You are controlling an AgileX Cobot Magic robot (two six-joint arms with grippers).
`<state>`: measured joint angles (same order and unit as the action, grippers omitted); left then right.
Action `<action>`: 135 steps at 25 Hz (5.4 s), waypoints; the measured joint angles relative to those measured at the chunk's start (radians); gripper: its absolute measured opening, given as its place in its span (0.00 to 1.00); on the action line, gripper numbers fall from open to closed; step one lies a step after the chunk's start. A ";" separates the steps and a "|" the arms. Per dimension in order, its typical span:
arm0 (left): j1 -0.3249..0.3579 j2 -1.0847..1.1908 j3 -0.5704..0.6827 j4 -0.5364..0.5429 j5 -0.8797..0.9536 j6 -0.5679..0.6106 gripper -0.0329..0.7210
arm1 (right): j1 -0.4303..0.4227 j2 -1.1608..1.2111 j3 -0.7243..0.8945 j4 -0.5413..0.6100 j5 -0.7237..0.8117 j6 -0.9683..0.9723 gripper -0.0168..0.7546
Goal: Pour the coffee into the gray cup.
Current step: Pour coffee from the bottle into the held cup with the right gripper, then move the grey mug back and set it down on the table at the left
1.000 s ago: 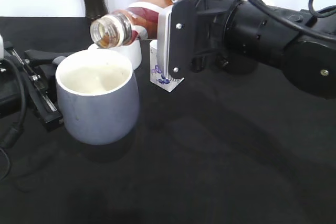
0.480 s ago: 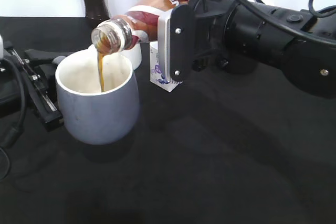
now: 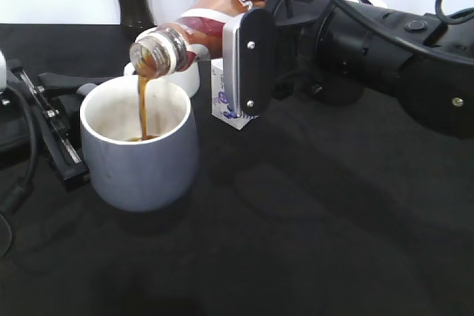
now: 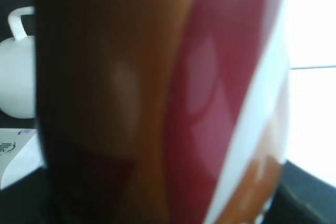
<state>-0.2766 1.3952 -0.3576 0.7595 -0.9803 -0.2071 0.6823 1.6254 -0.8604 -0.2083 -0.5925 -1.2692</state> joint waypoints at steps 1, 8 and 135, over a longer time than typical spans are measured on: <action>0.000 0.000 0.000 0.000 0.000 0.000 0.13 | 0.000 0.000 0.000 0.000 -0.001 0.000 0.71; 0.000 0.000 0.000 0.001 0.000 0.000 0.13 | 0.000 0.000 0.000 0.001 -0.004 -0.011 0.71; 0.398 0.845 -0.806 -0.244 0.072 0.075 0.40 | -0.078 -0.139 0.012 0.097 0.255 1.396 0.71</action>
<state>0.1216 2.2397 -1.1637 0.5158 -0.9081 -0.1321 0.6041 1.4868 -0.8480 -0.1115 -0.3372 0.1268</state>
